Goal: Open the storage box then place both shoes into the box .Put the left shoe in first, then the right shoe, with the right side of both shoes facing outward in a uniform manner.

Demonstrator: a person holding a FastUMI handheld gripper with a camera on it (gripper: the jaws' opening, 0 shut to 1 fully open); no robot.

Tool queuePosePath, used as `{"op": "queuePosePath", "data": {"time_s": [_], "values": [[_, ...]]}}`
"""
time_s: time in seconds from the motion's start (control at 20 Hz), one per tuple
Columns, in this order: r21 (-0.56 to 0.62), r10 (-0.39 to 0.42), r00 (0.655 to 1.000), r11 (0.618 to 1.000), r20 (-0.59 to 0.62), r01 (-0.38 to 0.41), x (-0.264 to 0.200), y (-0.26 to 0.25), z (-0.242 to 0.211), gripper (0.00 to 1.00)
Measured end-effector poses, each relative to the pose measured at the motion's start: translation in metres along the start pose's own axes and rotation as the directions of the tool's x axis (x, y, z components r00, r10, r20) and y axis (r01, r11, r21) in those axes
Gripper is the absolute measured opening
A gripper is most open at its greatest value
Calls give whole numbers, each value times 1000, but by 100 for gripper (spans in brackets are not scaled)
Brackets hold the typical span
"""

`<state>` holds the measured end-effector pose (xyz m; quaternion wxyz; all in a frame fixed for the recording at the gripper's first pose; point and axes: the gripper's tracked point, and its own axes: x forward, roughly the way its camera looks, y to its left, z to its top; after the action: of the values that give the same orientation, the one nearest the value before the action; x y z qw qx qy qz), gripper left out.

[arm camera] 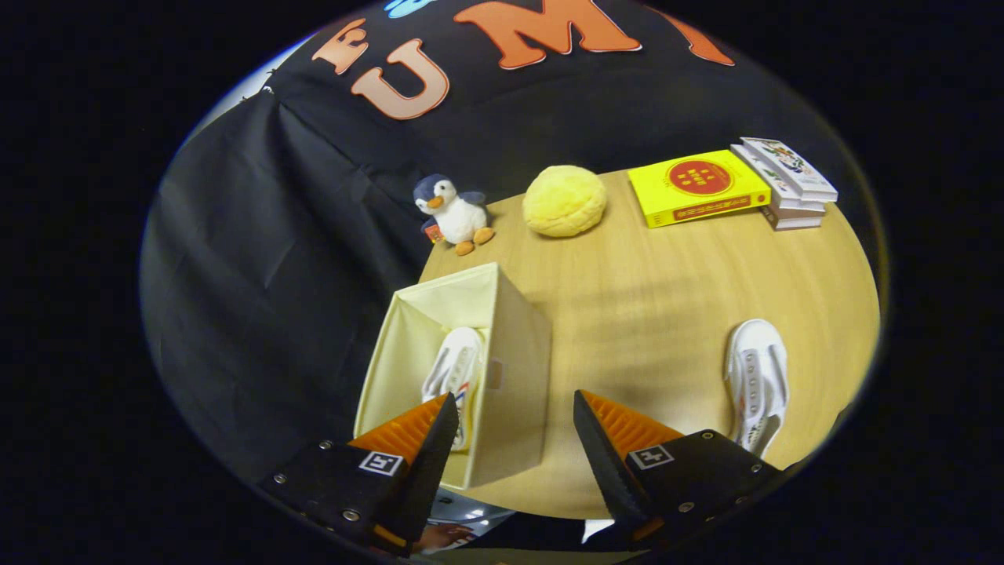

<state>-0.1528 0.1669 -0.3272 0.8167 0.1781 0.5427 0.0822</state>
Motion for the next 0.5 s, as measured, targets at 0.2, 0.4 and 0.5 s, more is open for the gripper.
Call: {"op": "queuePosePath", "data": {"time_s": [0.2, 0.4, 0.5], "values": [[0, -166, 986, 986, 3, 166, -16, -96, -22, 89], [21, -282, 959, 959, -15, 282, -30, -170, -50, 81], [18, -317, 948, 948, -25, 318, -32, -197, -62, 78]]}}
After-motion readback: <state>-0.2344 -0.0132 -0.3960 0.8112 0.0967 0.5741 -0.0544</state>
